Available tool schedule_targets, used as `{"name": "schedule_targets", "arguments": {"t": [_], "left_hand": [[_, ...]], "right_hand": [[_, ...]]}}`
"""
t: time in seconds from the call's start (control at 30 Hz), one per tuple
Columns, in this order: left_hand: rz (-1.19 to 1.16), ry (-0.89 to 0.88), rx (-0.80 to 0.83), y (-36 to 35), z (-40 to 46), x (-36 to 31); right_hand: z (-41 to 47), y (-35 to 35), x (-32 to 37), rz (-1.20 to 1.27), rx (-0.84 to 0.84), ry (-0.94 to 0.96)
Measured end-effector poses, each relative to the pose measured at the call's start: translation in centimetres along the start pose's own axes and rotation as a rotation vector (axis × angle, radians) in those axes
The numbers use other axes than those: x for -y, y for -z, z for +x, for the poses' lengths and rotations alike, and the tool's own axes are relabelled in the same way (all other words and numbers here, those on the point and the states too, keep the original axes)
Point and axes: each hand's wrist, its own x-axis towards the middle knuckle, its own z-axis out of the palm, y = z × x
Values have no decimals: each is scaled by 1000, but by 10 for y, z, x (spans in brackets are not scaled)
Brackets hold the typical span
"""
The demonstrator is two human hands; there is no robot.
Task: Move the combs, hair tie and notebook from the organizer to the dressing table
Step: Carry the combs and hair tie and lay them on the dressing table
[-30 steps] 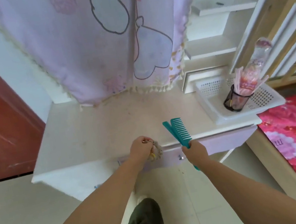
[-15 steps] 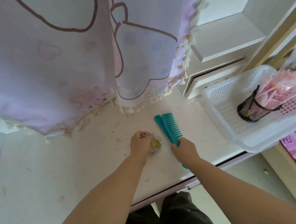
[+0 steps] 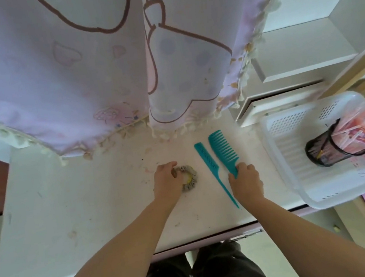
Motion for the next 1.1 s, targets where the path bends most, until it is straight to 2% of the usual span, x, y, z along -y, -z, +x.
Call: {"name": "schedule_targets", "arguments": {"t": [0.17, 0.27, 0.4, 0.53, 0.67, 0.83, 0.93, 1.1], "left_hand": [[63, -31, 52, 5, -4, 8], [139, -130, 67, 8, -7, 2], [421, -419, 46, 10, -12, -23], [696, -840, 36, 7, -32, -39], [762, -1189, 85, -7, -74, -23], [837, -1430, 293, -35, -140, 4], [907, -1546, 472, -59, -183, 15], [953, -1777, 696, -108, -290, 48]], "right_hand": [[-8, -2, -5, -83, 5, 12], [-15, 6, -9, -32, -12, 3], [-37, 18, -17, -50, -196, 42], [-84, 9, -31, -133, -389, 4], [-143, -26, -53, -141, -324, -234], [-233, -69, -88, -64, -307, -522], [-298, -91, -110, 13, -326, -676], [-431, -133, -150, 145, -374, -959]]}}
